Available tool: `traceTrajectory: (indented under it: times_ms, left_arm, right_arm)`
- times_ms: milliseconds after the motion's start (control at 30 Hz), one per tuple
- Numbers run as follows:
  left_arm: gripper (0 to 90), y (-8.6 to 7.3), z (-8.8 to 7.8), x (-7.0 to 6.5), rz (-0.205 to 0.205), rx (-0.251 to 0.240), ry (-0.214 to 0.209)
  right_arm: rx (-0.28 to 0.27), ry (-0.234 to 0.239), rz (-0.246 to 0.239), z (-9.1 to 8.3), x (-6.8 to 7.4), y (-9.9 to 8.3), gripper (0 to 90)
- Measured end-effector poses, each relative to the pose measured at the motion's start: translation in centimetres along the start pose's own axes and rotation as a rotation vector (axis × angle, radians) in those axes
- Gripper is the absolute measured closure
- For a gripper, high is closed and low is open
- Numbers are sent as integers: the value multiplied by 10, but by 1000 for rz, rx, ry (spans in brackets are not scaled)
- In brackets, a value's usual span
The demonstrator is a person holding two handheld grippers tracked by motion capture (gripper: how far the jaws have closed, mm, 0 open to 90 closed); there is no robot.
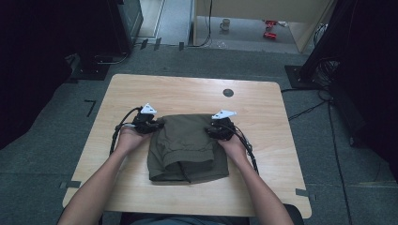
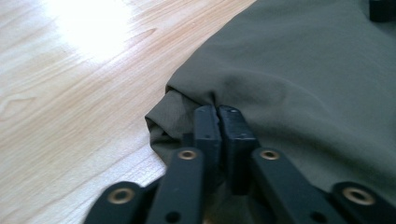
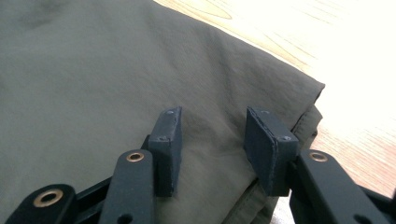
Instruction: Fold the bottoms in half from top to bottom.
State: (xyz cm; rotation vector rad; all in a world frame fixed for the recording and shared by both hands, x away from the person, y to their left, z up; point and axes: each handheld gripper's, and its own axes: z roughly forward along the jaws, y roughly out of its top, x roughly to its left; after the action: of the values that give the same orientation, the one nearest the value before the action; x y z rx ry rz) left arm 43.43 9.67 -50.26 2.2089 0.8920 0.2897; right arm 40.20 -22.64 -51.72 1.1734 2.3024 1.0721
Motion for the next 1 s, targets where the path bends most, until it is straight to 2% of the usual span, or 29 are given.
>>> traceTrajectory:
  times_ms: [133,167,200,233,300,367,467,567,700,833,1000]
  left_arm:
    - [900,2,-11,11,-58,-23,3]
    - [900,1,-13,15,-82,-25,11]
    - [900,0,-15,19,-85,-27,26]
    - [900,-2,-16,23,-106,-36,34]
    - [900,-5,-19,30,-108,-15,130]
    - [900,-12,-22,43,-192,-37,98]
    - [900,-15,-29,49,-243,-83,47]
    - [867,-12,-34,45,-228,-91,11]
    - [818,-8,-42,34,-188,-92,-22]
    - [786,-4,-54,24,-160,-102,-39]
    - [754,-3,-67,8,-130,-115,-48]
  right_arm:
    - [2,0,-3,-2,-1,-1,591]
    - [1,0,-5,-2,-1,-2,598]
    - [-1,0,-4,-3,-1,-2,600]
    - [-3,2,-5,-3,-2,-2,602]
    - [-1,0,-7,-3,-2,-3,603]
    - [2,-2,3,-4,-3,-3,602]
    - [-5,-2,8,-5,-4,-4,600]
    - [-4,7,16,-5,-4,-4,558]
    - [5,16,32,-8,-4,-2,559]
    - [-13,50,79,-22,-3,2,560]
    - [-14,88,97,-39,3,2,555]
